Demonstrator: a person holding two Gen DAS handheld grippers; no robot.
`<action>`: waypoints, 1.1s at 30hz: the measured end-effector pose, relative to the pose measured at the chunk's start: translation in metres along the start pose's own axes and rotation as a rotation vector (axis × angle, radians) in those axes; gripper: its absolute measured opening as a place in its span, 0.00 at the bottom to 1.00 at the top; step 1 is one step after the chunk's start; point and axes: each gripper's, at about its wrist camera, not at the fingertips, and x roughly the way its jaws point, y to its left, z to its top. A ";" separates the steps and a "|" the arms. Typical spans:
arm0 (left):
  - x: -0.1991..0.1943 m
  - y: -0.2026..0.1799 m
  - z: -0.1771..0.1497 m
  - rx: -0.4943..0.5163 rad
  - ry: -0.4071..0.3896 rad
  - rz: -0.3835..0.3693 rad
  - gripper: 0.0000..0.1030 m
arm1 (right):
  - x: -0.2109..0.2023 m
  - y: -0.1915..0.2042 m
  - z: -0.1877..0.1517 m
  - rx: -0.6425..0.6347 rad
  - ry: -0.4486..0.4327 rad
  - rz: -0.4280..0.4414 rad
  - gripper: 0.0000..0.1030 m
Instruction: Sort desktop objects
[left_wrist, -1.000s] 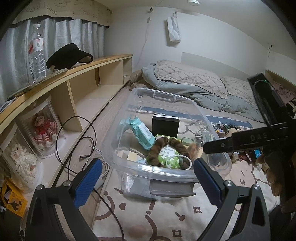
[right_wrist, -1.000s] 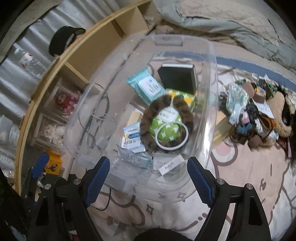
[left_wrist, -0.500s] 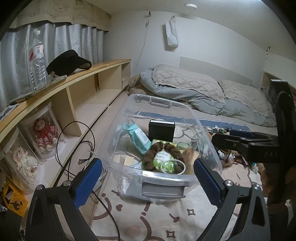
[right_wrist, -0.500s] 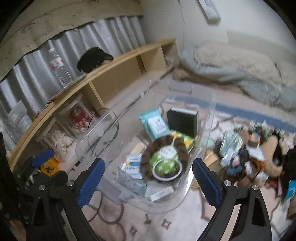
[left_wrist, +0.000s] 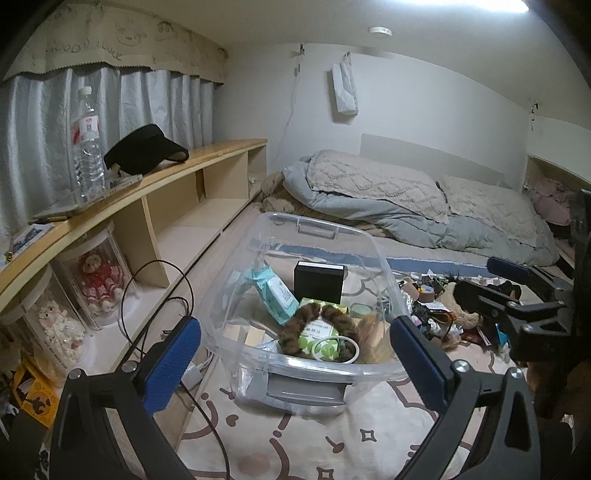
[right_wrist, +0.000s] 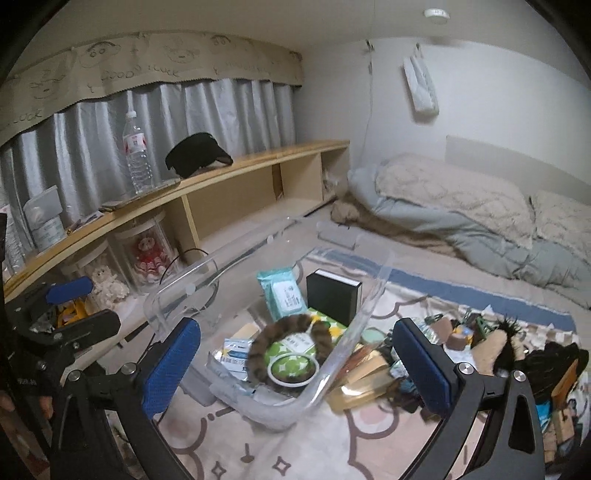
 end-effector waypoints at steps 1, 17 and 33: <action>-0.003 -0.003 -0.001 0.007 -0.011 0.005 1.00 | -0.004 0.000 -0.001 -0.004 -0.008 -0.001 1.00; -0.054 -0.053 -0.024 0.060 -0.150 0.027 1.00 | -0.057 -0.014 -0.035 -0.047 -0.085 -0.013 1.00; -0.073 -0.086 -0.061 0.087 -0.157 0.035 1.00 | -0.099 -0.036 -0.076 -0.072 -0.132 -0.033 1.00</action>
